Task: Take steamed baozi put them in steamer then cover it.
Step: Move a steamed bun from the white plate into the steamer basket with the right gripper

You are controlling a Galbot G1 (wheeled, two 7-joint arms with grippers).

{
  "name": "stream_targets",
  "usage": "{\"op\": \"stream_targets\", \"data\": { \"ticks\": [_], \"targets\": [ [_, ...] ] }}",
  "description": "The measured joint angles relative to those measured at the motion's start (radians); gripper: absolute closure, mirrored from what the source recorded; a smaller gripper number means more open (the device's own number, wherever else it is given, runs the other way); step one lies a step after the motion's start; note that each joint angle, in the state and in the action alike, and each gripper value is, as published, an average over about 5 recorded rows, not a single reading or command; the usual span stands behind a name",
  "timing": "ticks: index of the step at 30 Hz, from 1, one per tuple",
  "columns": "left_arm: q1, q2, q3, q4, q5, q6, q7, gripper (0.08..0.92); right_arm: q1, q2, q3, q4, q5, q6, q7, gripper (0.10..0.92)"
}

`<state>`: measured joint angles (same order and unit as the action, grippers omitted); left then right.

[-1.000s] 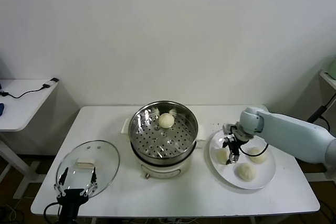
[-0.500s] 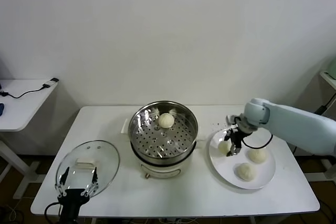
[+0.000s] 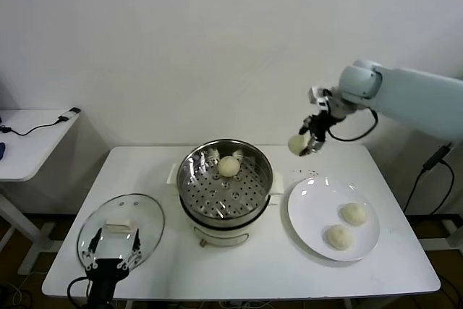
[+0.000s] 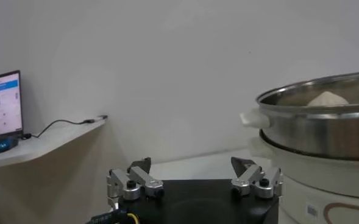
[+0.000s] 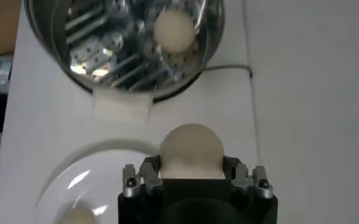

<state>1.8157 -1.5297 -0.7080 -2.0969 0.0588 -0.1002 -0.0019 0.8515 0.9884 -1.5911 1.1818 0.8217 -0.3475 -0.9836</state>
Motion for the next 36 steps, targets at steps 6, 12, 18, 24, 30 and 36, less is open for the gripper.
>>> {"op": "stream_targets", "data": {
  "ticks": [6, 12, 18, 24, 30, 36],
  "targets": [
    [-0.008, 0.000, 0.003, 0.000, 0.010, -0.001, 0.000, 0.177, 0.023, 0.140, -0.002, -0.017, 0.100, -0.033, 0.037, 0.364],
    [-0.020, -0.002, 0.007, 0.000, 0.019, -0.001, 0.001, 0.177, 0.000, 0.263, 0.000, -0.016, 0.158, -0.068, 0.087, 0.364],
    [-0.021, -0.003, 0.003, -0.002, 0.019, -0.002, 0.001, 0.177, -0.033, 0.355, -0.026, -0.023, 0.183, -0.090, 0.124, 0.364],
    [-0.021, -0.003, 0.002, -0.002, 0.019, -0.002, 0.002, 0.177, -0.071, 0.415, -0.052, -0.028, 0.187, -0.105, 0.150, 0.364],
    [-0.020, -0.003, -0.004, -0.001, 0.017, -0.005, 0.004, 0.177, -0.117, 0.447, -0.066, -0.035, 0.178, -0.114, 0.170, 0.364],
    [-0.022, 0.001, -0.011, 0.009, 0.013, -0.008, 0.004, 0.177, -0.165, 0.479, -0.066, -0.054, 0.168, -0.116, 0.178, 0.364]
  ]
}}
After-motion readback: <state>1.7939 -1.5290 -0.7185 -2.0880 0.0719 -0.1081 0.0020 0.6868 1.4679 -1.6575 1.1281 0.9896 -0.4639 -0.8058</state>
